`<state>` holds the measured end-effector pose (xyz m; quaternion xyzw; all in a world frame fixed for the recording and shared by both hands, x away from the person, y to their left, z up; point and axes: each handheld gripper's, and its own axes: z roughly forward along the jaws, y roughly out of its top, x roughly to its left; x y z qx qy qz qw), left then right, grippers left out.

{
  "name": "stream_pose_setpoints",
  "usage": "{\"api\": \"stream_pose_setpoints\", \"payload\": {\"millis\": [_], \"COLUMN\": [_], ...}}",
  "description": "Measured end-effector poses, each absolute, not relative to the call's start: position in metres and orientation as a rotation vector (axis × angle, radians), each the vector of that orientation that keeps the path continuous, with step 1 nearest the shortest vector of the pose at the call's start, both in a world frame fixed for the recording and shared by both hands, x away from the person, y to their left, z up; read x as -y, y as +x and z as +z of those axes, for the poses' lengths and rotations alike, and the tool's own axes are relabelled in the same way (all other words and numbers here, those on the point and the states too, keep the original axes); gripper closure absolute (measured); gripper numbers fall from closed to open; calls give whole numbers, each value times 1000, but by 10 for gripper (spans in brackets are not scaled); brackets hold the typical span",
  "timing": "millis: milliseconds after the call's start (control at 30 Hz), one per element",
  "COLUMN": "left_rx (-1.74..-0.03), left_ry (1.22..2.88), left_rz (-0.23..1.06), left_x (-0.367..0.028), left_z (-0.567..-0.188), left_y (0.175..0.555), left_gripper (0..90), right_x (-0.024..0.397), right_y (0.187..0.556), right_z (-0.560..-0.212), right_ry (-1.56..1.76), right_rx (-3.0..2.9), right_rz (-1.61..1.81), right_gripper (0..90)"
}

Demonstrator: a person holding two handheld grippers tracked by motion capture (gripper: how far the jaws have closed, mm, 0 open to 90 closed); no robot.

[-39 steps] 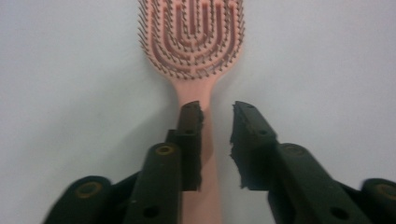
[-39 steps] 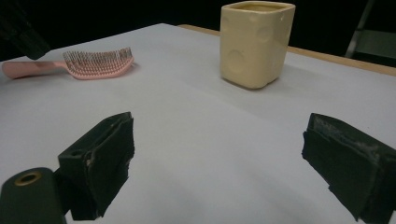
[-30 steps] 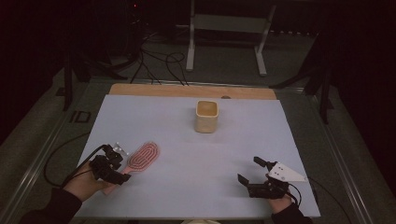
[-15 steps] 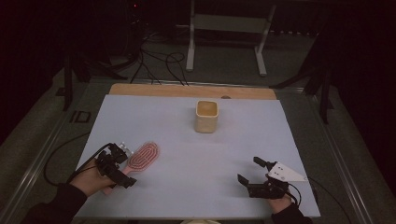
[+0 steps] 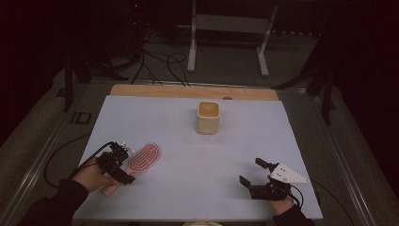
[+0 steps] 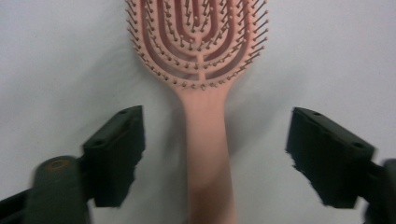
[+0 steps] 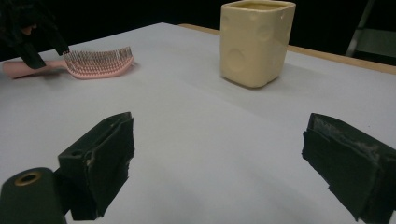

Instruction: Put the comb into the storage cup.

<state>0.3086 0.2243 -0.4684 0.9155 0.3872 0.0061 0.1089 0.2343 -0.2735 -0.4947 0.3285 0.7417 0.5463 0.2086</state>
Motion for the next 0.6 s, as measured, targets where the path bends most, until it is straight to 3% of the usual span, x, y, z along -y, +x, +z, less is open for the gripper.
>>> {"api": "stream_pose_setpoints", "payload": {"millis": [600], "left_rx": [-1191], "left_ry": [2698], "left_rz": [-24], "left_x": [-224], "left_z": [-477], "left_y": [318], "left_gripper": [529], "right_x": [274], "right_y": [234], "right_z": [-494], "right_ry": [909], "right_rx": [-2062], "right_rz": [1523], "right_gripper": [90]}}
